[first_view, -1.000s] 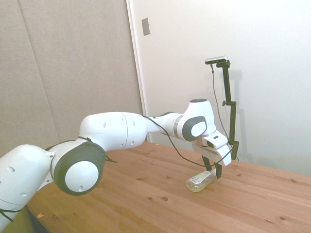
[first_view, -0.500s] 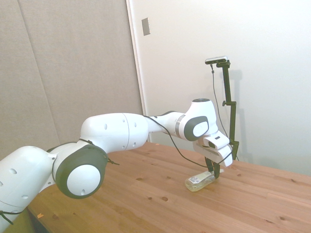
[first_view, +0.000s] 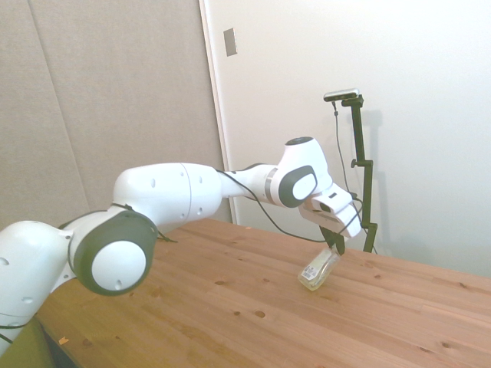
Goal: Stand the sanitizer
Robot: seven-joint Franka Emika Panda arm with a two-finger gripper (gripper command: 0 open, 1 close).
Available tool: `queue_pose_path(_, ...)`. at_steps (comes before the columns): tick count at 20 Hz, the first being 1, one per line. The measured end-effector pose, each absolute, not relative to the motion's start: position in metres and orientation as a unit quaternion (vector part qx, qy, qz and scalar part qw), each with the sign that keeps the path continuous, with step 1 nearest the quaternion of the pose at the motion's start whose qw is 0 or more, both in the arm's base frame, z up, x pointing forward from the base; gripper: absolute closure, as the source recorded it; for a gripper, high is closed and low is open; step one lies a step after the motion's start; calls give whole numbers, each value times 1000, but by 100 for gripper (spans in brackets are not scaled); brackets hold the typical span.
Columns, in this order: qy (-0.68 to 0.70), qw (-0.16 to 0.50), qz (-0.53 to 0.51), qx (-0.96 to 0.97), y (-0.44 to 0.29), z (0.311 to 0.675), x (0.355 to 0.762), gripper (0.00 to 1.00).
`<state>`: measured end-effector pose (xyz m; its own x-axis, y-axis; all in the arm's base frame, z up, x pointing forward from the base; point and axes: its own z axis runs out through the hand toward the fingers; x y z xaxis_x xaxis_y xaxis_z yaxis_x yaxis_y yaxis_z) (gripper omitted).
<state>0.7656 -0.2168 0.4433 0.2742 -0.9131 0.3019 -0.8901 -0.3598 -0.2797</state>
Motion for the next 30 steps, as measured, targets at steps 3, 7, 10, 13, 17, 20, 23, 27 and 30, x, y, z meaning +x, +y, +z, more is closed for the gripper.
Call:
queue_pose_path(3, 557, 28, -257, -789, -189, 469, 760, 100)
queue_pose_path(7, 546, 19, -346, -763, -155, 476, 750, 100)
queue_pose_path(10, 535, 10, -394, -747, -123, 457, 739, 100)
queue_pose_path(13, 530, 15, -422, -735, -98, 434, 717, 100)
queue_pose_path(17, 529, 27, -457, -714, -94, 424, 667, 100)
queue_pose_path(20, 535, 36, -474, -698, -95, 437, 625, 100)
queue_pose_path(23, 535, 45, -493, -684, -88, 450, 598, 100)
queue_pose_path(27, 534, 43, -517, -667, -58, 440, 576, 100)
queue_pose_path(30, 527, 22, -526, -667, -35, 418, 561, 100)
